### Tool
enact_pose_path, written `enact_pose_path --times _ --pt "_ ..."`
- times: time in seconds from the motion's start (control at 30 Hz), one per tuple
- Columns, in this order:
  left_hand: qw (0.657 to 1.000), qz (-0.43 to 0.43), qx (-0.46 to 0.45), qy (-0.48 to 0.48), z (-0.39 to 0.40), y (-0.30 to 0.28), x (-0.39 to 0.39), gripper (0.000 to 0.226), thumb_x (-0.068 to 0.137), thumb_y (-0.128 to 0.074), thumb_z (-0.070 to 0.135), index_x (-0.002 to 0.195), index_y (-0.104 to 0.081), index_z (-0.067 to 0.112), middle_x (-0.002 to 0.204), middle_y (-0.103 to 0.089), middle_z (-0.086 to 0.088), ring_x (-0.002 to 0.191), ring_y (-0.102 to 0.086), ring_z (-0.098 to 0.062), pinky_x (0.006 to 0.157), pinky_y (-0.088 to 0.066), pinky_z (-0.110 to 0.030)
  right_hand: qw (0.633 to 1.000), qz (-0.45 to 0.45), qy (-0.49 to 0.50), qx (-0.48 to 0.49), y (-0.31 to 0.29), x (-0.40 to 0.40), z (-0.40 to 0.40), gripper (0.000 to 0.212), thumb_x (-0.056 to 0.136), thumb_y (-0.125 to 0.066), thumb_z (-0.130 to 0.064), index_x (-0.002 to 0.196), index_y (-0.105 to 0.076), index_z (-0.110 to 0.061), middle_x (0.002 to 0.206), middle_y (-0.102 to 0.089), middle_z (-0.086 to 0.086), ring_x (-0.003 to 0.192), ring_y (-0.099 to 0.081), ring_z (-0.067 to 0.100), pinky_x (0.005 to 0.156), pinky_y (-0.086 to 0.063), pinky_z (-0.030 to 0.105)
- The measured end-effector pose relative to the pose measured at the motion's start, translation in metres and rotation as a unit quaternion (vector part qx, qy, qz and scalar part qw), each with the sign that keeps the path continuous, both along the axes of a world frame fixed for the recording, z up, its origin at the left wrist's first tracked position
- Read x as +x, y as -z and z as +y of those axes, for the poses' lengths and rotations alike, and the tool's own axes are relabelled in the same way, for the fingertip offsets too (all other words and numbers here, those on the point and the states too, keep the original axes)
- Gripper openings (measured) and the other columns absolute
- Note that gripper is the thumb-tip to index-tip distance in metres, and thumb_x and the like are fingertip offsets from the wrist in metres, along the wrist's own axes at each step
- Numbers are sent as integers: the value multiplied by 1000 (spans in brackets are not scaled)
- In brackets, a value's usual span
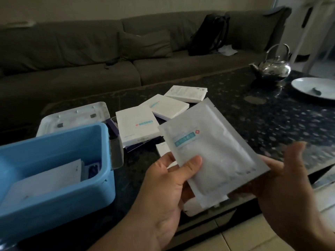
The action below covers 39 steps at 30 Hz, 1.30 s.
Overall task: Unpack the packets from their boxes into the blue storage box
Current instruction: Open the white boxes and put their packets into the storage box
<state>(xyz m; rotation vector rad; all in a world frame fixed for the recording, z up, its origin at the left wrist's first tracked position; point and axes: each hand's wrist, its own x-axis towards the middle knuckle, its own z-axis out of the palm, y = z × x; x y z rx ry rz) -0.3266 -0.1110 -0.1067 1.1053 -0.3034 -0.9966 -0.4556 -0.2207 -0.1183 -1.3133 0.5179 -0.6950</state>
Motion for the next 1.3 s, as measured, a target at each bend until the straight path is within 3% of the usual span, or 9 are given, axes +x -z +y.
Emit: enact_pose_path --times 0.03,0.17,0.23,0.37,0.63,0.83,0.97,1.13,1.3 --pt "1000 8 -1 -13 0 0 -1 46 66 -73 15 112 -68 14 97 -78 -8 88 -76 -23 68 -62 -33 1000 8 -11 -10 -1 1 0 94 40 -66 -90 88 -76 -10 83 -76 9 72 -72 25 57 -58 35" --pt "999 26 -20 -21 2 -5 -1 42 66 -72 14 109 -71 11 99 -77 -10 89 -75 -24 71 -63 -33 995 54 6 -83 -18 13 8 35 65 -83 -39 86 -76 -12 85 -77 7 76 -74 27 62 -62 45" --pt "999 18 -43 -22 6 -13 10 37 68 -72 16 106 -73 14 101 -77 -9 92 -75 -23 72 -62 -33 996 58 1 -73 -30 13 6 30 65 -81 -25 89 -75 -9 85 -77 8 75 -74 26 57 -61 36" --pt "996 -25 -74 -37 24 -40 53 33 69 -73 17 102 -69 16 98 -77 -10 92 -75 -24 78 -62 -38 993 46 -43 -97 -60 21 -1 64 22 -94 -49 80 -80 -25 86 -77 7 75 -75 22 56 -57 23" --pt "975 -210 -61 -47 73 -82 111 44 78 -65 24 120 -63 11 103 -76 -8 93 -74 -20 73 -62 -32 988 34 -78 -129 -114 97 10 21 69 -64 -26 86 -73 -19 85 -77 0 76 -75 16 54 -57 22" --pt "950 -266 -69 -150 137 -94 171 15 79 -64 23 90 -70 15 86 -76 -4 81 -74 -16 65 -59 -26 960 75 -160 -219 -123 158 50 25 65 -66 -33 85 -75 -20 87 -78 -1 79 -75 16 63 -60 29" --pt "959 -195 -63 -198 171 -88 198 15 70 -66 22 73 -76 11 71 -75 -2 63 -71 -12 56 -57 -23 946 113 -217 -211 -117 195 83 34 68 -67 -32 96 -73 -14 91 -77 3 85 -75 22 78 -59 40" --pt "899 -254 89 -346 201 -77 226 15 95 -60 31 95 -71 21 96 -76 2 89 -72 -13 81 -57 -33 917 248 -275 -152 -98 231 112 21 84 -64 -27 103 -68 -20 88 -77 1 80 -75 21 71 -60 42" --pt "871 -202 55 -444 219 -80 232 25 96 -57 38 114 -67 24 102 -74 12 99 -69 -11 92 -49 -38 885 360 -277 -107 -71 261 137 22 87 -66 -22 108 -65 -16 92 -76 10 85 -72 28 64 -61 42"
